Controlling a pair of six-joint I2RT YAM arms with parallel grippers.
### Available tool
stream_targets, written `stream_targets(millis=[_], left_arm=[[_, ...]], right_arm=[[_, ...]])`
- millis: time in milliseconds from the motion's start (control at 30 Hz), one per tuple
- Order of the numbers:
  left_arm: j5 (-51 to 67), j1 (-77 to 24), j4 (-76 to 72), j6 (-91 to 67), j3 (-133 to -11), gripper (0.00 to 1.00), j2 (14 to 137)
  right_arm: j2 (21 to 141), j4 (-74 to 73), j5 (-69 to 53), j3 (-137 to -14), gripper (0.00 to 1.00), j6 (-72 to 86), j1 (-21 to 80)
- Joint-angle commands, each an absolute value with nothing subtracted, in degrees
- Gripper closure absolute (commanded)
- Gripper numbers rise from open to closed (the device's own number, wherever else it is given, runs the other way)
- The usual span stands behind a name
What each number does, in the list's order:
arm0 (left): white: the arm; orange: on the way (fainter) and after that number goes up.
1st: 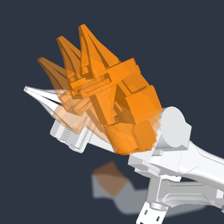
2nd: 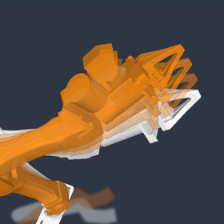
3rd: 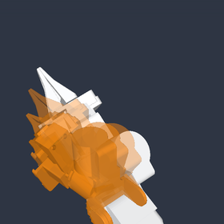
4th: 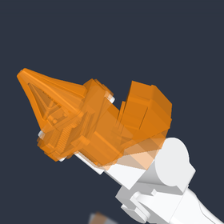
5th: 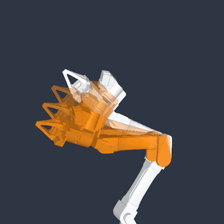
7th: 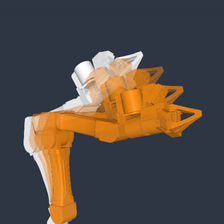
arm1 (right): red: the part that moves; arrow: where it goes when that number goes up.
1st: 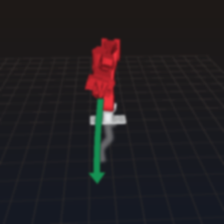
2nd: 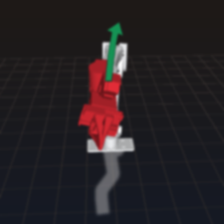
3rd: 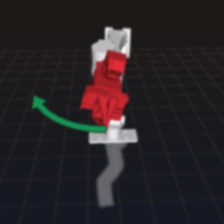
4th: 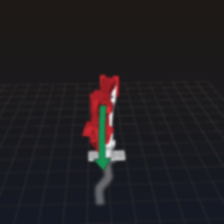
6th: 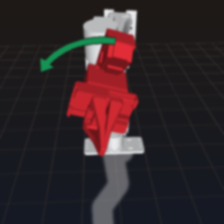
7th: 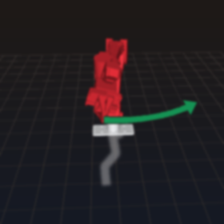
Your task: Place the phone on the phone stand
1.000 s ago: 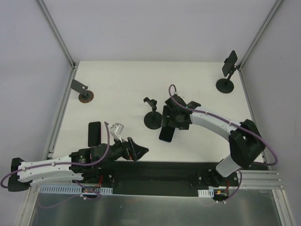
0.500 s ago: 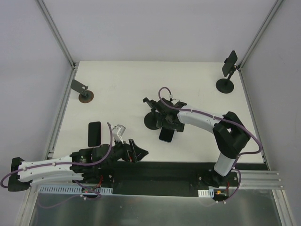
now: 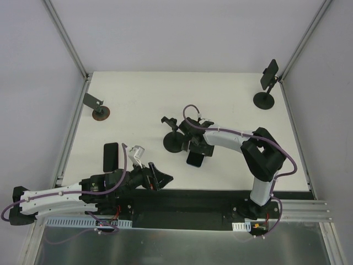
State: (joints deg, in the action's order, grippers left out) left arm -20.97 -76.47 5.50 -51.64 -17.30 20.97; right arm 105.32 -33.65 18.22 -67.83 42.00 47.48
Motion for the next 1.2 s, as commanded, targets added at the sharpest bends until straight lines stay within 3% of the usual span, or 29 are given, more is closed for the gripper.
stream_targets(millis=[0, 167, 267, 533, 600, 733, 967, 1167], left_arm=[[-19.78, -76.64, 5.45, -51.85, -17.4, 0.06, 20.92], [-22.84, -76.64, 6.5, -51.15, -17.84, 0.07, 21.53], [-25.57, -76.64, 7.38, -49.76, -18.81, 0.07, 21.44], [-29.81, -74.54, 14.48, -38.07, -28.46, 0.04, 26.88], [-28.13, -71.83, 15.64, -35.69, -31.71, 0.03, 28.73], [-20.58, -67.68, 14.94, -36.21, -34.01, 0.03, 33.29], [-15.3, -67.41, 13.98, -40.51, -33.05, 0.04, 35.51], [-16.26, -67.41, 13.1, -41.31, -29.27, 0.03, 29.72]], right_arm=[[105.82, -32.52, 18.28, -63.91, 0.04, 44.47, 47.37], [103.19, -30.24, 18.11, -60.04, 0.14, 42.2, 45.71], [101.43, -27.96, 15.65, -57.58, 0.29, 39.91, 43.77], [94.75, -21.98, 12.57, -51.07, 0.3, 30.51, 41.4], [94.48, -21.36, 11.26, -50.36, 0.29, 29.36, 39.91], [95.88, -21.53, 9.5, -52.11, 0.06, 29.0, 38.41], [97.74, -22.24, 8.96, -55.1, 0.04, 30.85, 39.72], [103.35, -34.08, 12.39, -64.57, 0.02, 36.46, 40.6]])
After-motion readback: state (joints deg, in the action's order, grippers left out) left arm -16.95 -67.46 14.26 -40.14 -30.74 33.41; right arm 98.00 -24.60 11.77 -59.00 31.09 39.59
